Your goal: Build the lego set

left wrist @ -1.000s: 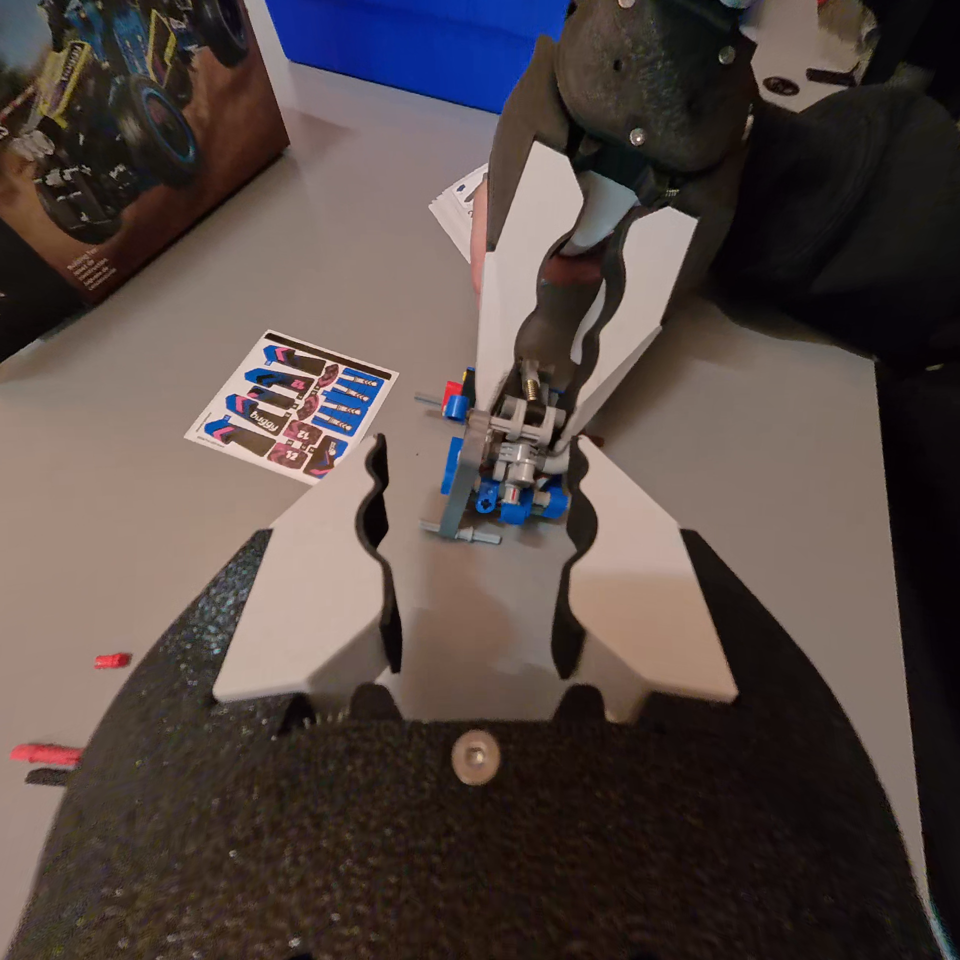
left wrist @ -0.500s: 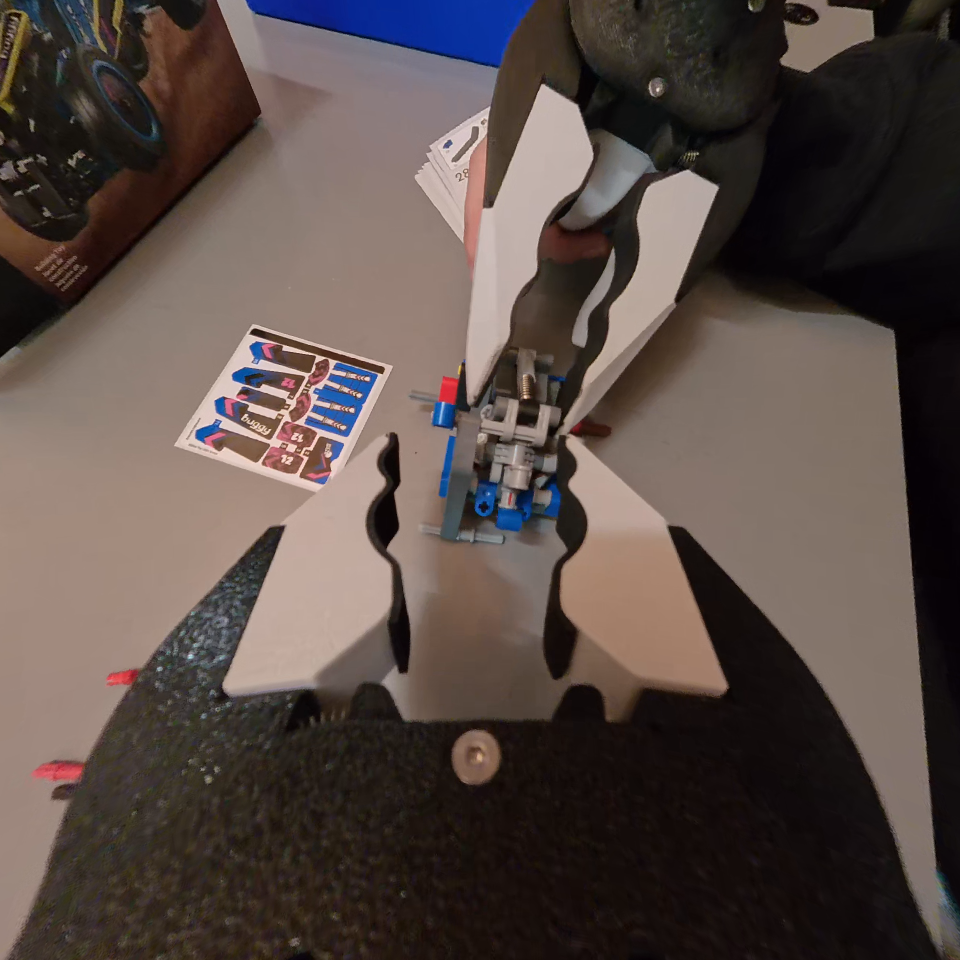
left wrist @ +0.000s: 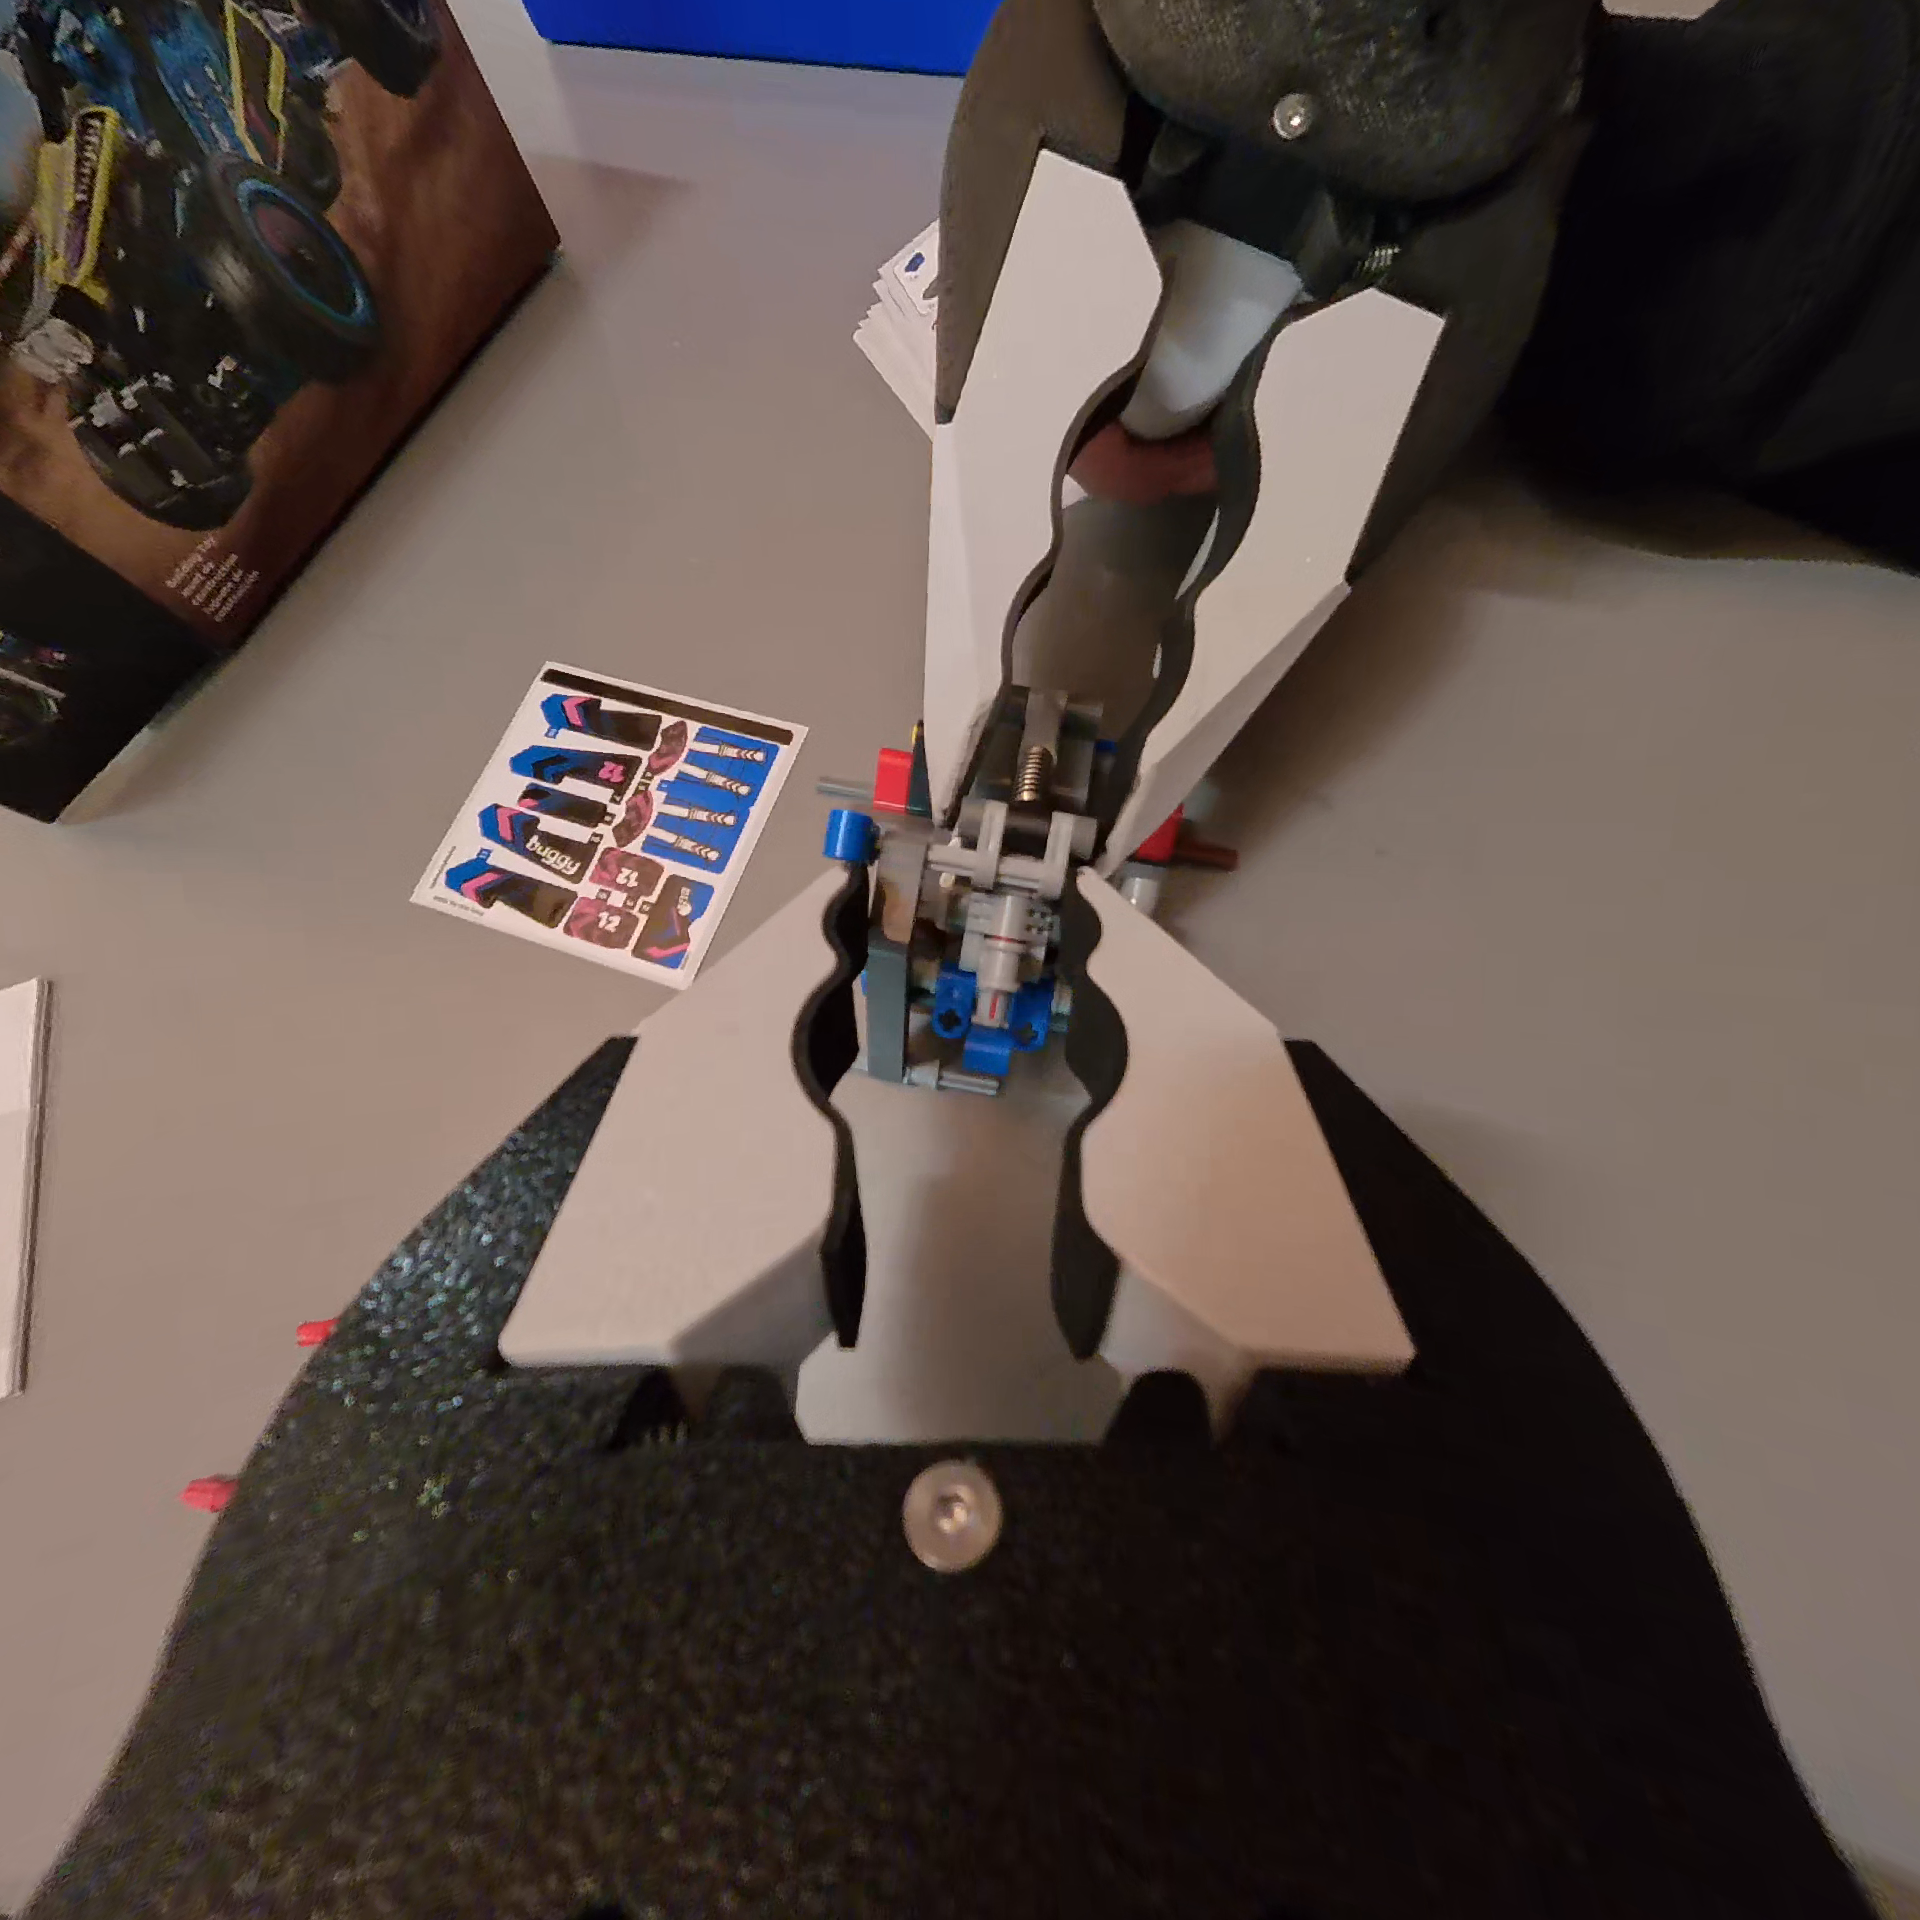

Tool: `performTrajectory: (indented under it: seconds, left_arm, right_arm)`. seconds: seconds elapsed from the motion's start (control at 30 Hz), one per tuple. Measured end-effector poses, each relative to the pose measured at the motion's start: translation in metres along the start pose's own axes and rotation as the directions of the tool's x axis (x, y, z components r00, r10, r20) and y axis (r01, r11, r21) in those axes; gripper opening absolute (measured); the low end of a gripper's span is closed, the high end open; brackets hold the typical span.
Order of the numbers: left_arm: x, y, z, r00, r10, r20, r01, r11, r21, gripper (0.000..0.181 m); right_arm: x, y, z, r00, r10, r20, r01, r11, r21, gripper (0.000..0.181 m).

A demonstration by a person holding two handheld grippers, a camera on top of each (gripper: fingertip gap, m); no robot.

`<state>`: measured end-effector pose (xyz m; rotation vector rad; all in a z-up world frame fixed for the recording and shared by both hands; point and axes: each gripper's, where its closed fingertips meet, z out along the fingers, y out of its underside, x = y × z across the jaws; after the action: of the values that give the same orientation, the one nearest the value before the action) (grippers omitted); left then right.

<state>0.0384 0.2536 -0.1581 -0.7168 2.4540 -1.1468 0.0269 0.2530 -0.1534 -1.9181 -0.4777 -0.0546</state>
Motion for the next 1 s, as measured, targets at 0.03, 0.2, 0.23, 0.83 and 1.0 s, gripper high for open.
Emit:
performTrajectory:
  seconds: [0.03,0.2,0.23,0.83,1.0]
  left_arm:
    - [0.000,0.000,0.000,1.000,0.009,0.003,-0.009,1.000,0.002,0.033]
    - [0.001,-0.001,0.000,1.000,0.001,-0.017,0.000,1.000,0.026,0.033]
    - [0.001,0.000,0.000,1.000,0.006,-0.020,-0.005,1.000,0.025,0.033]
    - [0.005,-0.001,-0.001,0.994,0.102,-0.047,-0.100,0.994,0.036,0.033]
    - [0.003,-0.002,-0.008,0.995,0.094,-0.044,-0.092,0.995,0.042,0.034]
  right_arm:
    - [0.000,0.000,0.000,1.000,0.003,0.002,-0.003,1.000,0.002,0.023]
    - [0.001,0.000,-0.001,1.000,0.020,0.013,-0.021,1.000,0.007,0.025]
    - [0.005,0.000,-0.001,1.000,0.021,-0.008,-0.021,1.000,0.009,0.033]
    - [0.005,-0.006,0.004,0.992,0.032,0.125,-0.035,0.999,0.028,0.047]
    - [0.005,-0.005,0.003,0.992,0.033,0.118,-0.037,0.999,0.028,0.047]
